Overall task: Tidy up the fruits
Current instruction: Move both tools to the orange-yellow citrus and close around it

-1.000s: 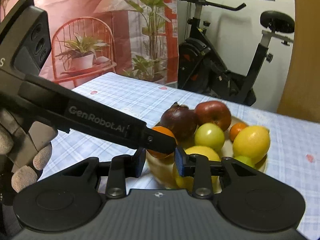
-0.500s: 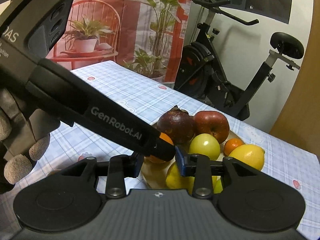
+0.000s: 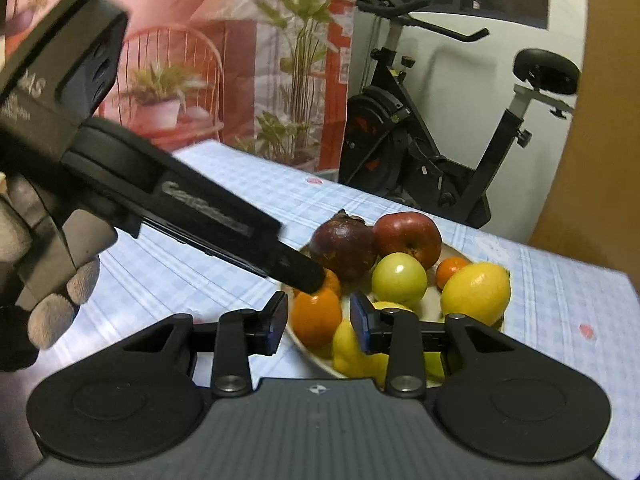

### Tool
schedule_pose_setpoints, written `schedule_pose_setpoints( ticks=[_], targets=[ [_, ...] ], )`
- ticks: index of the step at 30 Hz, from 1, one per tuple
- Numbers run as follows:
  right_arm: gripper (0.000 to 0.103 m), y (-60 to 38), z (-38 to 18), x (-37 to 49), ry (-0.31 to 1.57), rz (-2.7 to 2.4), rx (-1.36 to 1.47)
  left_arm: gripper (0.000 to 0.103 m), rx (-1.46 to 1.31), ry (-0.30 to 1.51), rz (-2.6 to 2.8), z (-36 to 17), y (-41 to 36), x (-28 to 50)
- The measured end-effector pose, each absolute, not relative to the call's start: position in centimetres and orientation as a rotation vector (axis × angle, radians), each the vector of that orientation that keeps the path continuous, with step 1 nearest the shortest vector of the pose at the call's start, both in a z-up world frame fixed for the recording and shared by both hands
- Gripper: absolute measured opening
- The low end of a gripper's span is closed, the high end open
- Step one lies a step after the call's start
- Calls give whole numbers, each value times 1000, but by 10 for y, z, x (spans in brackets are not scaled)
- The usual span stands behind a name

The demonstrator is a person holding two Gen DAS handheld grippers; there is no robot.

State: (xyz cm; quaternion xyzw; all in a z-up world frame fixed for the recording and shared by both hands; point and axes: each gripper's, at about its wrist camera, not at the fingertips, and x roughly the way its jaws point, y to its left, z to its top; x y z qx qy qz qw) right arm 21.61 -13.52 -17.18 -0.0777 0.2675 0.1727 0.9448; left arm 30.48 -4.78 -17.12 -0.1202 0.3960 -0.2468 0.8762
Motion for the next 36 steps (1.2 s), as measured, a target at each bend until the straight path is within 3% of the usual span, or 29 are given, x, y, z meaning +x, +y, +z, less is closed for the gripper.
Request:
schedule_pose_setpoints(
  ticks=[10, 17, 23, 36],
  targets=[
    [38, -134, -179, 182, 556, 471, 36, 46, -147, 832, -495, -153, -12, 263],
    [54, -115, -190, 175, 577, 586, 73, 47, -133, 881, -499, -169, 0, 247],
    [54, -100, -204, 183, 624, 607, 20, 55, -155, 908, -513, -180, -1, 240],
    [48, -114, -221, 183, 630, 645, 97, 55, -156, 967, -496, -207, -10, 233]
  ],
)
